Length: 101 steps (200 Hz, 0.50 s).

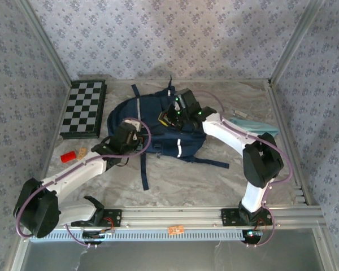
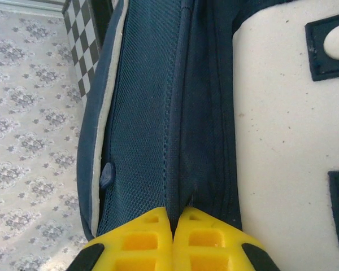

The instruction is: Pack the student bag

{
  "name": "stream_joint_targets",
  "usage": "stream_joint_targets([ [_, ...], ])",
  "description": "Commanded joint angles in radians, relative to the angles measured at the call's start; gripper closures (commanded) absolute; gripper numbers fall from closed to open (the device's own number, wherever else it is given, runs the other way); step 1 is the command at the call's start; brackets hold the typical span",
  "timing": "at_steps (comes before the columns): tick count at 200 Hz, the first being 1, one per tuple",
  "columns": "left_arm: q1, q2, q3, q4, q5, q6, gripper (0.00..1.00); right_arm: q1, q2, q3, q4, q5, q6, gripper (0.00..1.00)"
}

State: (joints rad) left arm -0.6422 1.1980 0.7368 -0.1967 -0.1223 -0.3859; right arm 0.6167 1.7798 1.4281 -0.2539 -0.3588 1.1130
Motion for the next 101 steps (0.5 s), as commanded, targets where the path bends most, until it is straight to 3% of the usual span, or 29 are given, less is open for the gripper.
stream_joint_targets([
  [1, -0.084, 0.042, 0.049, -0.01, 0.004, -0.022, 1.0, -0.074, 0.048, 0.137, -0.032, -0.005, -0.169, 1.0],
  [25, -0.191, 0.118, 0.126, 0.013, -0.003, -0.103, 1.0, -0.093, 0.133, 0.293, -0.198, -0.022, -0.3, 1.0],
  [46, -0.219, 0.19, 0.195, -0.011, -0.055, -0.164, 1.0, -0.101, 0.128, 0.332, -0.284, -0.016, -0.347, 0.81],
  [58, -0.214, 0.218, 0.223, -0.048, -0.102, -0.183, 1.0, -0.11, 0.064, 0.266, -0.271, -0.011, -0.33, 0.61],
  [70, -0.208, 0.23, 0.238, -0.07, -0.113, -0.181, 1.0, -0.123, 0.007, 0.185, -0.236, -0.045, -0.287, 0.52],
  [101, -0.199, 0.221, 0.225, -0.043, -0.08, -0.159, 1.0, -0.089, -0.123, -0.071, -0.147, -0.065, -0.117, 0.49],
])
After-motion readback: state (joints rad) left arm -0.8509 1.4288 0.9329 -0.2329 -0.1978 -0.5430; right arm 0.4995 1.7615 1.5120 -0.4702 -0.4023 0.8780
